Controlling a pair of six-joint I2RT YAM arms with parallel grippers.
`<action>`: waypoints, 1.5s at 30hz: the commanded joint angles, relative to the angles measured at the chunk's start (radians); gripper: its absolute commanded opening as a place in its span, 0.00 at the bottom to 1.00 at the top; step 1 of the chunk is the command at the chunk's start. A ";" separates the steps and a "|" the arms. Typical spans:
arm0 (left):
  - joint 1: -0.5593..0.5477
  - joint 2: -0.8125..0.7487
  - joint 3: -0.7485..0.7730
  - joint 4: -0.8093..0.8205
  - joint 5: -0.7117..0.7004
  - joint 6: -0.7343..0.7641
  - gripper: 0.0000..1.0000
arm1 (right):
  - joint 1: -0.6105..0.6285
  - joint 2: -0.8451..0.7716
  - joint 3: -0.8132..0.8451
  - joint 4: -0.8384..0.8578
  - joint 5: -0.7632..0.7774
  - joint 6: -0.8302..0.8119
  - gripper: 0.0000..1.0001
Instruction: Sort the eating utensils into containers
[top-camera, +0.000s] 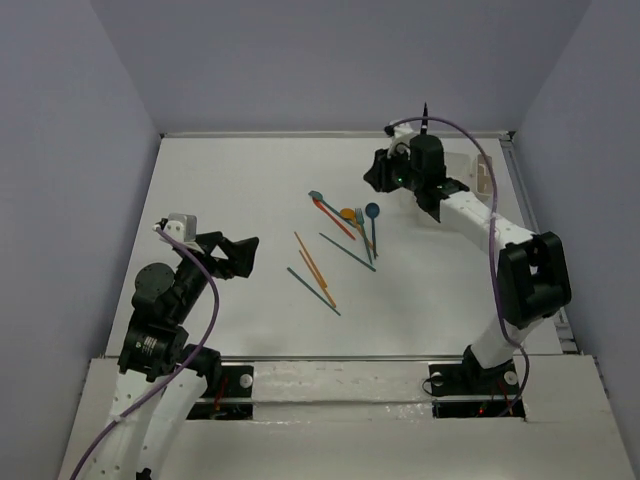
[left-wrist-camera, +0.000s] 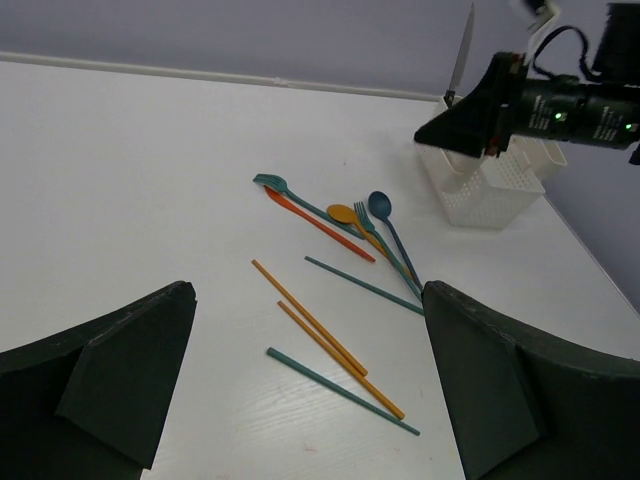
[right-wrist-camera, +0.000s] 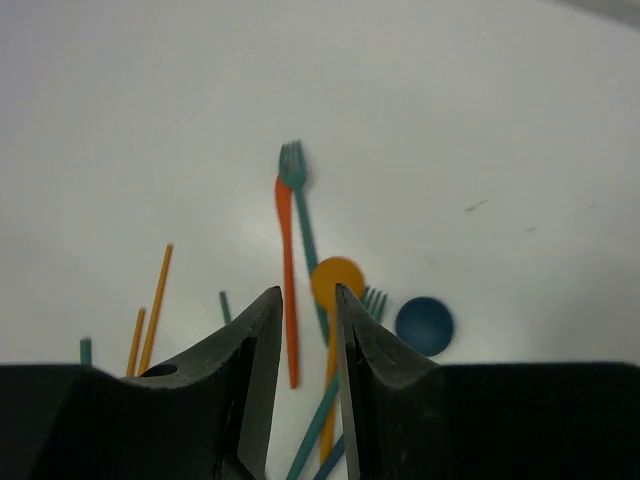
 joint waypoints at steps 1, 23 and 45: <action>0.006 -0.009 0.006 0.049 0.023 -0.003 0.99 | 0.124 0.082 0.084 -0.258 -0.072 -0.063 0.33; 0.006 -0.014 0.001 0.050 0.032 -0.001 0.99 | 0.223 0.410 0.386 -0.522 0.112 -0.116 0.33; 0.006 -0.009 0.002 0.053 0.032 0.000 0.99 | 0.263 0.564 0.514 -0.576 0.165 -0.147 0.34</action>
